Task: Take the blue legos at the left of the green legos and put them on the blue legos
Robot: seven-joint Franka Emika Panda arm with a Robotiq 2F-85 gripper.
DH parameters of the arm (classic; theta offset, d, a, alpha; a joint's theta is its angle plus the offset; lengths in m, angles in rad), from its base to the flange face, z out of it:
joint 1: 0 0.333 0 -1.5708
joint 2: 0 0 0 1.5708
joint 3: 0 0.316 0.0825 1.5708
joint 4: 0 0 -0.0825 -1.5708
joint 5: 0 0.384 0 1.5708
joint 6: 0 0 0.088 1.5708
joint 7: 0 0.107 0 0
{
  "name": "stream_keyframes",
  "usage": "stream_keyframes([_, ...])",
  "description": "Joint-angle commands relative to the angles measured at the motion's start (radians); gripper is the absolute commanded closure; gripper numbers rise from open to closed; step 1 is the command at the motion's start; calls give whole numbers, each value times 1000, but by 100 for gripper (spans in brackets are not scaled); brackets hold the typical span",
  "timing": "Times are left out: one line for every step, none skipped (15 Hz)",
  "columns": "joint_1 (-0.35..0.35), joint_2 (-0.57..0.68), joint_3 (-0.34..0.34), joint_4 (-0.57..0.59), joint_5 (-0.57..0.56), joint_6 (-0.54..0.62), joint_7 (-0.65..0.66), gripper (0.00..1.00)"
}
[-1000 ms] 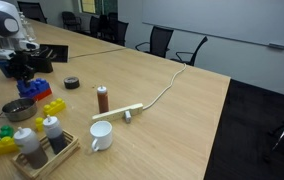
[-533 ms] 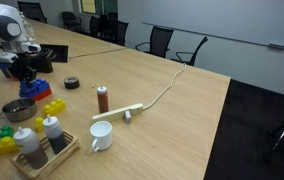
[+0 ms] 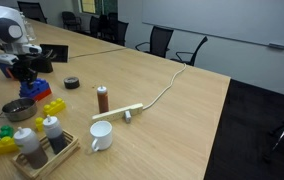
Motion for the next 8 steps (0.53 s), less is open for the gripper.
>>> stream_keyframes([4, 4, -6, -14, 29, 8, -2, 90])
stream_keyframes([4, 7, -5, -18, 31, 7, -3, 90])
stream_keyframes([3, 10, -4, -22, 35, 7, -5, 90])
stream_keyframes([1, 14, -3, -21, 39, 5, -8, 90])
stream_keyframes([1, 17, -3, -20, 40, 5, -10, 90])
stream_keyframes([0, 19, -3, -18, 41, 4, -13, 90])
stream_keyframes([-1, 21, -3, -18, 42, 4, -15, 90])
stream_keyframes([-3, 25, 0, -18, 46, 5, -19, 90])
